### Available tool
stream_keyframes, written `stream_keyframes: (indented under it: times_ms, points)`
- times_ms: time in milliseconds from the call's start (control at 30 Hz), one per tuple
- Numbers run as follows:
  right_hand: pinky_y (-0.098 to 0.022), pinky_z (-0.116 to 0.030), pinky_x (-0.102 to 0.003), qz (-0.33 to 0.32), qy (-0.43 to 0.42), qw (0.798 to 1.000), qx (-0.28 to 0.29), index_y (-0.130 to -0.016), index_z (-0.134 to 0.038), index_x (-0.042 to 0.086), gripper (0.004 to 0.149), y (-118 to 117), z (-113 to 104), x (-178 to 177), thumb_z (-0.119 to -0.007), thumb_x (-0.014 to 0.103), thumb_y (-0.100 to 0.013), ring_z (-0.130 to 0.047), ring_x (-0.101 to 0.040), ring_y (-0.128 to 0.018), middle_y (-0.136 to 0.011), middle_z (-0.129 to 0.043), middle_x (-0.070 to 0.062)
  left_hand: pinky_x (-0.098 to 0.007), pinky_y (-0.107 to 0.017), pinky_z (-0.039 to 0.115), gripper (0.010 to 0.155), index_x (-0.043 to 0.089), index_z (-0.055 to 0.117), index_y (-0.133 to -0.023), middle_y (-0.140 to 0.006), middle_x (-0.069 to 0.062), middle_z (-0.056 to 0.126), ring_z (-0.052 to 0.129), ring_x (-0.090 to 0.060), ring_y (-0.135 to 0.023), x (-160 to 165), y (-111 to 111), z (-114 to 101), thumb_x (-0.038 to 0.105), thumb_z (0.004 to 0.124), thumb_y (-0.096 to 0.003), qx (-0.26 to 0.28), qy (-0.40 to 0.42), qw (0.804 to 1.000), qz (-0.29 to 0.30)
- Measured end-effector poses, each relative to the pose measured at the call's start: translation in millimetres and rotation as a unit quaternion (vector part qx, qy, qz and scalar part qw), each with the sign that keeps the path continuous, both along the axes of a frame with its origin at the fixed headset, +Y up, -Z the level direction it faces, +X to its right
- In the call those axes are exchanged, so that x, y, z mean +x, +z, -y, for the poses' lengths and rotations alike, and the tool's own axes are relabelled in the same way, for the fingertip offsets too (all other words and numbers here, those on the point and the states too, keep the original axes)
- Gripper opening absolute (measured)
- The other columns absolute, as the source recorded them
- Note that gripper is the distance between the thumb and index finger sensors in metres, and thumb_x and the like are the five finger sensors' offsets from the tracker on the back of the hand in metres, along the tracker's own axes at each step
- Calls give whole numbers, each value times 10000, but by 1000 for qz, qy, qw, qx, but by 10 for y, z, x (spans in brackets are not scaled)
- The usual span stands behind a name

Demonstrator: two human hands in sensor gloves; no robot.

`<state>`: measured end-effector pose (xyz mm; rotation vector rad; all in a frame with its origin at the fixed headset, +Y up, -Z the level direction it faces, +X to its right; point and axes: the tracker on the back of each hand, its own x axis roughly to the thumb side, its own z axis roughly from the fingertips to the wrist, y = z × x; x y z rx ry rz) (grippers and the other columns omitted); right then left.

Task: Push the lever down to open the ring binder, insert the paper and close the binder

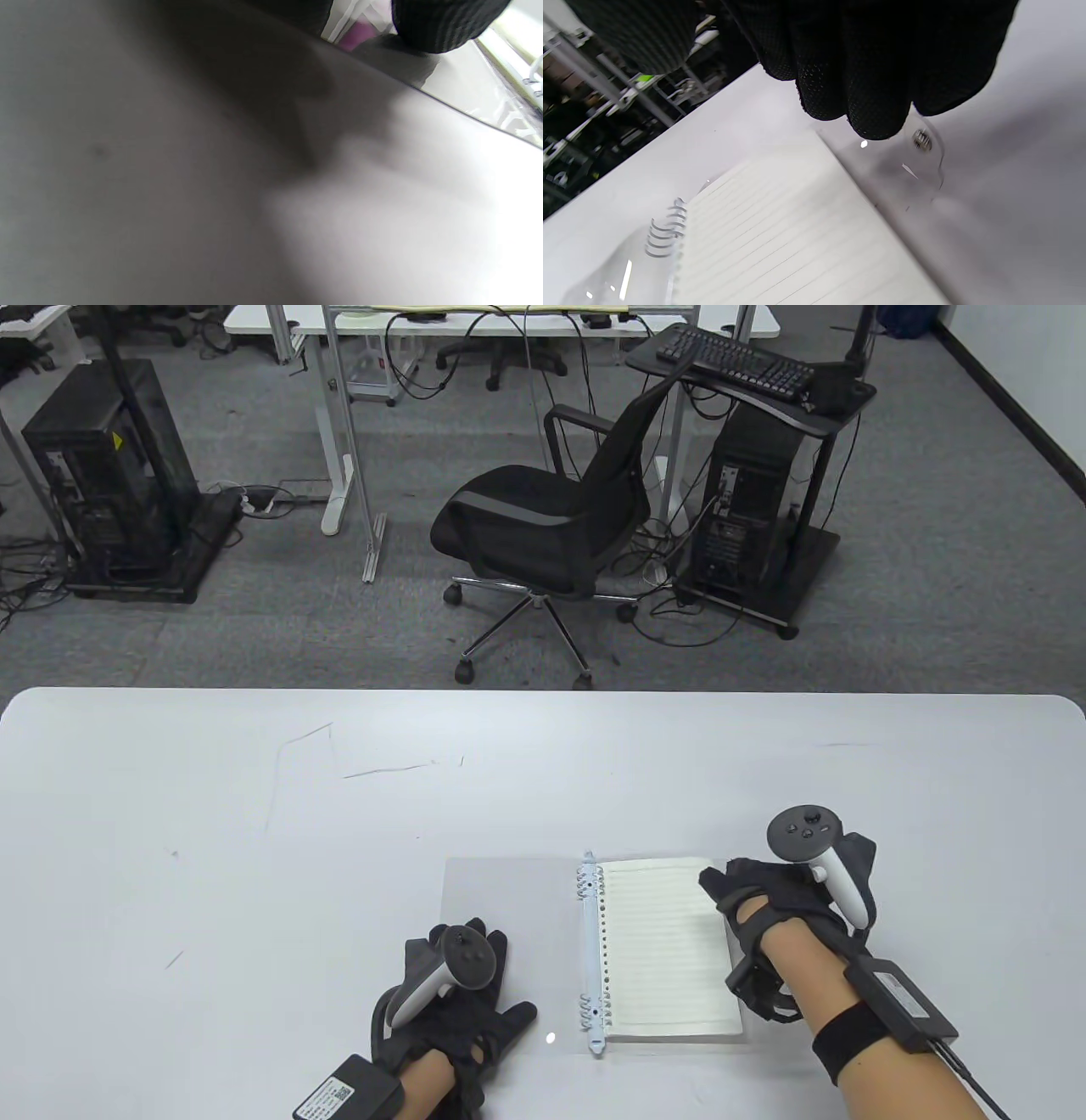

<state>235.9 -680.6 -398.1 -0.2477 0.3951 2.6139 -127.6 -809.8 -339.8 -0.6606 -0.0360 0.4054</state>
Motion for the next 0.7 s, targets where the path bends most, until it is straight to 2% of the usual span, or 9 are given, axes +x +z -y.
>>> stream_keyframes:
  times_ms: [100,233,300,400,433,500,567,667,700]
  points:
    - [-519,-793,-573,-43,39,996,65,-1017,-687,140,655,152,101,-40,-752,495,-471,-881,-448,-808,-985,-860,-133,-517,-642,-91,859,468,35,-994,-1056,213,-184,-301,-188,-938,1,0,1,709,635,-429,0,0,1000,0]
    - [-637,-584,-653,-76,52,993,76,-1048,-641,195,635,309,389,-10,-745,462,-482,-607,-424,-996,-1081,-755,-91,-518,-642,-90,859,468,36,-994,-1057,213,-185,-301,-188,-939,0,0,2,709,635,-429,1,-1,1000,0]
    - [-654,-523,-668,-78,113,987,88,-1052,-638,212,627,365,531,55,-740,460,-485,-558,-415,-1018,-1096,-740,-73,-518,-642,-90,859,469,34,-994,-1057,213,-185,-301,-188,-939,0,0,2,710,634,-428,1,-1,1000,0]
    - [-664,-443,-681,-63,153,981,97,-1062,-615,231,624,398,672,150,-727,457,-491,-471,-396,-1044,-1130,-675,-53,-517,-642,-90,861,468,33,-994,-1056,213,-186,-301,-188,-939,-1,0,2,711,634,-427,1,-1,1000,0]
    - [-663,-397,-690,-59,154,983,81,-1074,-585,235,641,404,727,180,-728,459,-491,-405,-397,-1053,-1155,-617,-49,-517,-643,-90,858,470,35,-993,-1057,213,-184,-299,-187,-940,-1,1,3,710,634,-428,1,-1,1000,0]
    - [-657,-254,-694,-66,129,989,-34,-1099,-478,242,661,410,838,237,-698,453,-512,-173,-385,-1044,-1196,-368,-10,-517,-642,-90,859,469,34,-993,-1056,213,-185,-302,-188,-939,0,1,4,711,633,-428,2,-2,1000,0]
    - [-640,-139,-691,-72,110,987,-92,-1105,-328,267,677,433,922,290,-655,447,-540,4,-369,-1006,-1183,-158,15,-517,-644,-89,858,469,36,-993,-1057,214,-184,-300,-188,-940,-1,1,2,711,634,-427,2,-2,1000,0]
    - [-630,-134,-690,-85,94,987,-98,-1079,-243,288,687,427,998,342,-638,445,-539,25,-374,-987,-1153,-87,12,-516,-646,-86,858,468,45,-998,-1062,213,-176,-294,-188,-944,-10,-3,-4,707,642,-430,2,3,1000,-2]
    - [-630,-126,-689,-86,85,987,-105,-1077,-233,287,689,421,999,355,-637,444,-542,40,-370,-982,-1149,-70,13,-522,-650,-73,849,466,67,-1007,-1082,204,-148,-274,-196,-960,-38,-10,-41,697,651,-437,6,28,1000,-8]
